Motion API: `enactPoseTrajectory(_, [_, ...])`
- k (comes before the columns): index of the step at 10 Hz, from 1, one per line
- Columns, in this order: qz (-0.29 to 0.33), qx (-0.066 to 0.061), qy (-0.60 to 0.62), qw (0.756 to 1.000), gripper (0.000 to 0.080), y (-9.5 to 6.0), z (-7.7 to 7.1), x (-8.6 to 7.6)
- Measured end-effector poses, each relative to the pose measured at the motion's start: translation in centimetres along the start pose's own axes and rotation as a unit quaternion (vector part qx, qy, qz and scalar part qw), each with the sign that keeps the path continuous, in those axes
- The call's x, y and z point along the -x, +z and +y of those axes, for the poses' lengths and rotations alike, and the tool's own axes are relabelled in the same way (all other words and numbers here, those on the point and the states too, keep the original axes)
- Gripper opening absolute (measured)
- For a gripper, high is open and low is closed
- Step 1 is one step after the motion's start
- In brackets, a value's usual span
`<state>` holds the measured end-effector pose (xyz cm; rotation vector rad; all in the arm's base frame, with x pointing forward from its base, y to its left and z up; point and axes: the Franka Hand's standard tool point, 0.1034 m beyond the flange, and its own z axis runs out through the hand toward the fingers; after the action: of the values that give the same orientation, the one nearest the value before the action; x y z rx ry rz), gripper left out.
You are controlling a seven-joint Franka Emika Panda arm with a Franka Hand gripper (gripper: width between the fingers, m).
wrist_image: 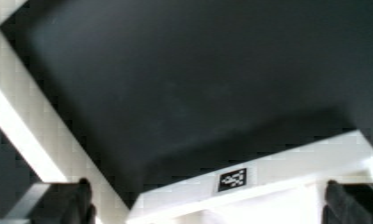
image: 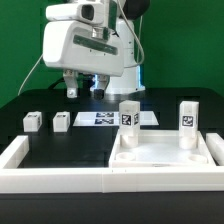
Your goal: Assemble square table
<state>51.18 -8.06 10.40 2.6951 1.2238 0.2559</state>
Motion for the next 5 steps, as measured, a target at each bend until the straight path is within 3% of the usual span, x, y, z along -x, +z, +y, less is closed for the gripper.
enactPoseTrajectory(5, [-0.030, -0.044, 0.223, 0.973, 0.0649, 0.6, -0.6, 2.9])
